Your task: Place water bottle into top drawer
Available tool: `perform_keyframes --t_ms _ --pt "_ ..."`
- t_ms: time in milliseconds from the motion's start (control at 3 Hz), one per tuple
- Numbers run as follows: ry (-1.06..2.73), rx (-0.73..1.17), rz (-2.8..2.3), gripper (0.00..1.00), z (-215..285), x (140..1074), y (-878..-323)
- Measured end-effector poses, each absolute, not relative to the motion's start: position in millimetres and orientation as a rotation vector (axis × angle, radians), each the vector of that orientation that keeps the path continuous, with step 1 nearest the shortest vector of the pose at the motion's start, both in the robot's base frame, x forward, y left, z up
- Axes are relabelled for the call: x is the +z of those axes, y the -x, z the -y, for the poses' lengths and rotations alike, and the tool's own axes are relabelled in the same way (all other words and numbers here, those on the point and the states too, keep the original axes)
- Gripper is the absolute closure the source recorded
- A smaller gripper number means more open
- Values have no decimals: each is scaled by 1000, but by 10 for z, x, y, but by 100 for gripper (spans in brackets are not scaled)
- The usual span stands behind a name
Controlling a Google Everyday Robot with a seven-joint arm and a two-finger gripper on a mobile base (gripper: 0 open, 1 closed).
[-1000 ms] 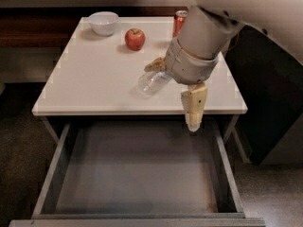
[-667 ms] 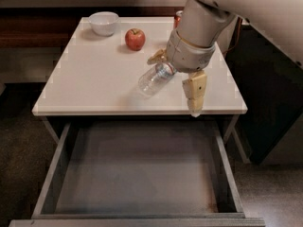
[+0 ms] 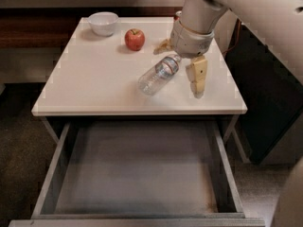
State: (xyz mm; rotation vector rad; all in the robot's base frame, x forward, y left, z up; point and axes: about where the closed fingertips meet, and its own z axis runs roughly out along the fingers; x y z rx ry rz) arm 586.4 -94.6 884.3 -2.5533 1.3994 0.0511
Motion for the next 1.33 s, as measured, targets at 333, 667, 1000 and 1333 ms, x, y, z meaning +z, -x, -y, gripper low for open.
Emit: perform_keyframes --t_ms 333,667,1000,1333 --pt "2562 51 -1411 0 1027 8787 -6196" --pt "2578 57 -1418 0 1042 8697 -6475" --pt "2585 71 -1421 0 976 8541 -6776" --pt "2595 82 -1411 2 873 8441 -6914"
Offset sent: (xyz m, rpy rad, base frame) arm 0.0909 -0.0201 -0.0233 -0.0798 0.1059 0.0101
